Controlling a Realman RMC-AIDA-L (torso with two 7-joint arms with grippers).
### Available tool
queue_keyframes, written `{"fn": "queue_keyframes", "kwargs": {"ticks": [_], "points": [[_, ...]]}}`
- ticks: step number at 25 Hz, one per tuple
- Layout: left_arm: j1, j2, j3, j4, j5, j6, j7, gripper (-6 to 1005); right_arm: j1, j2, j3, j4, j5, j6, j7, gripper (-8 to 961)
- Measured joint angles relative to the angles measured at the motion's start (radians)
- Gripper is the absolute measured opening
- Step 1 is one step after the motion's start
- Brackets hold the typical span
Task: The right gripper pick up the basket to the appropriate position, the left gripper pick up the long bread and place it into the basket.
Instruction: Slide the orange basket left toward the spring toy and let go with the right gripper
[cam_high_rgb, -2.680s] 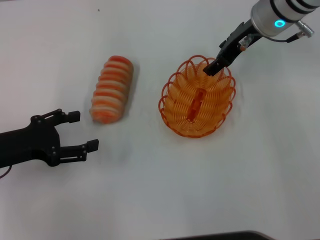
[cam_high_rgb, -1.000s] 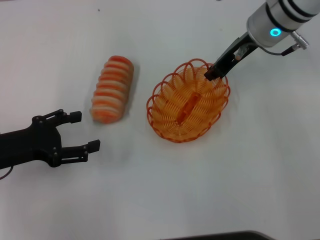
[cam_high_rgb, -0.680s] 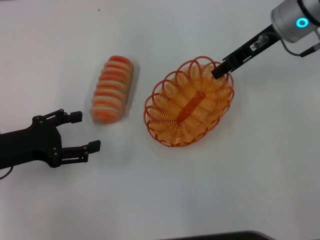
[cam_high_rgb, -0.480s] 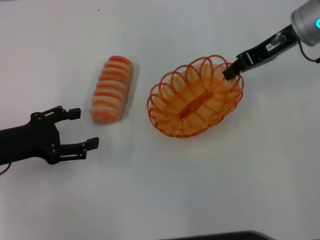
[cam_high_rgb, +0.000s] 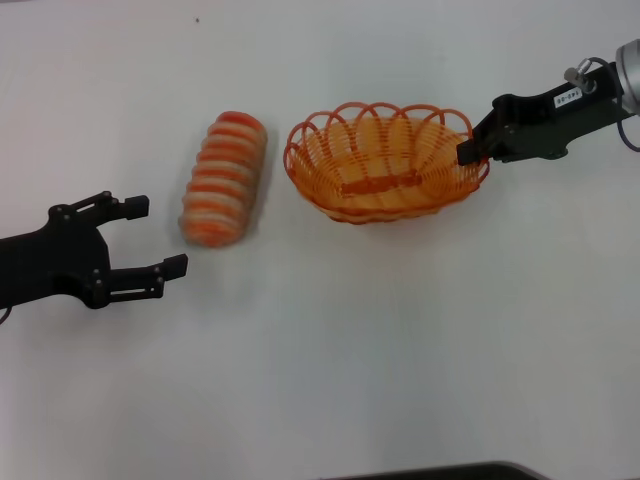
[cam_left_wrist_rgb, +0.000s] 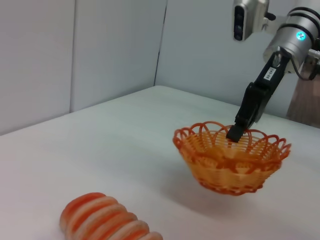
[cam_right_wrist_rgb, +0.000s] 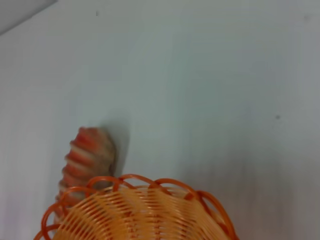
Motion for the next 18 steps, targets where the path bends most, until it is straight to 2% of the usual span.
{"fn": "queue_keyframes", "kwargs": {"ticks": [7, 13, 18], "points": [[-0.008, -0.003, -0.002, 0.005, -0.002, -0.007, 0.001, 921, -0.003, 0.033, -0.012, 0.030, -0.010, 0.066, 0.072, 84], [-0.010, -0.002, -0.001, 0.005, -0.001, -0.009, 0.002, 920, -0.002, 0.036, -0.012, 0.072, -0.008, 0.101, 0.074, 84], [-0.010, -0.002, 0.000, 0.001, -0.002, -0.013, 0.003, 918, -0.007, 0.049, -0.012, 0.080, -0.005, 0.143, 0.082, 82]]}}
